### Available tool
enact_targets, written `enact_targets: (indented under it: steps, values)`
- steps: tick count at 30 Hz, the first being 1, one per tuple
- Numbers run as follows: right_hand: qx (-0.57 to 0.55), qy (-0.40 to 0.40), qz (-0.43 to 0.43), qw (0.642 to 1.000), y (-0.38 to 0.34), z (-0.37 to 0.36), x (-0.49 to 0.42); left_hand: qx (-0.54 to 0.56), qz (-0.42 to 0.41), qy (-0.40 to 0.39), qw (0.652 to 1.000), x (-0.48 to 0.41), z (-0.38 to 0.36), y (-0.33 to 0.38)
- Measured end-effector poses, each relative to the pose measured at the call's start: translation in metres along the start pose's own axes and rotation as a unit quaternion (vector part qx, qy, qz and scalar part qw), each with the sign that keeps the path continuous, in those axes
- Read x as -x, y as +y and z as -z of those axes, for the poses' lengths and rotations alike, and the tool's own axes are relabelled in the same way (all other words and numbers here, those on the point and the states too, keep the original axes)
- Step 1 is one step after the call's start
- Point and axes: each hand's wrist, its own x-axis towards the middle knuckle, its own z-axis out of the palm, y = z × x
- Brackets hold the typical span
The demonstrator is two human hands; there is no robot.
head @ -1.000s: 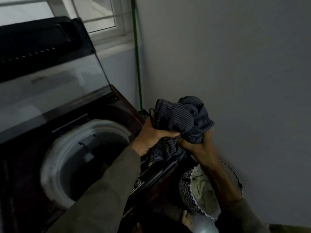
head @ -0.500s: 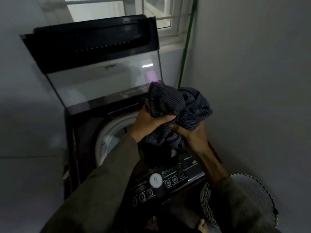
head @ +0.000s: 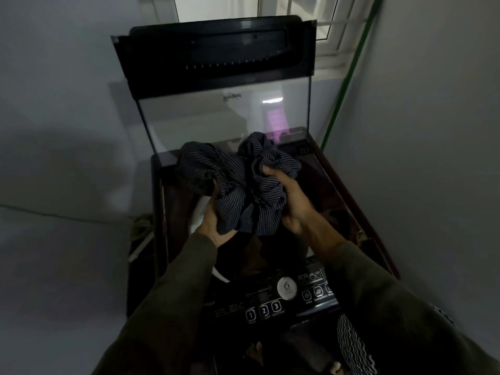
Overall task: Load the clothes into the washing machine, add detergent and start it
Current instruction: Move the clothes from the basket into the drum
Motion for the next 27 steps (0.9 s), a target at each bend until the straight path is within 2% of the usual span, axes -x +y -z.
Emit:
enact_targets:
  steps: [4, 7, 9, 12, 14, 17, 19, 22, 24, 27]
  values:
    - [0.075, -0.005, 0.006, 0.997, 0.011, 0.01, -0.023, -0.012, 0.016, -0.066, 0.998, -0.016, 0.003, 0.013]
    - [0.129, -0.003, -0.007, 0.992, 0.024, 0.021, -0.036, -0.109, -0.003, -0.057, 0.992, -0.036, 0.022, 0.011]
    - [0.151, 0.032, -0.017, 0.988, 0.034, 0.028, -0.044, -0.127, -0.019, -0.037, 0.991, -0.043, 0.027, 0.007]
    - [0.224, 0.069, -0.034, 0.972, 0.046, 0.042, -0.05, -0.2, -0.026, 0.04, 0.979, -0.058, 0.04, -0.004]
    - [0.304, 0.062, -0.049, 0.949, 0.055, 0.053, -0.053, -0.303, -0.014, 0.075, 0.95, -0.068, 0.051, -0.014]
    - [0.443, 0.057, -0.104, 0.889, 0.079, 0.073, -0.059, -0.386, 0.009, 0.059, 0.921, -0.079, 0.063, -0.036]
    - [0.495, 0.058, -0.14, 0.856, 0.111, 0.102, -0.076, -0.424, 0.007, 0.053, 0.904, -0.085, 0.068, -0.052]
    - [0.543, 0.075, -0.21, 0.809, 0.117, 0.089, -0.069, -0.51, -0.003, 0.083, 0.856, -0.099, 0.077, -0.074]
    - [0.552, 0.098, -0.246, 0.79, 0.127, 0.087, -0.071, -0.524, -0.004, 0.097, 0.846, -0.109, 0.083, -0.086]
    - [0.542, 0.123, -0.255, 0.791, 0.141, 0.085, -0.075, -0.534, -0.011, 0.129, 0.836, -0.11, 0.081, -0.09]
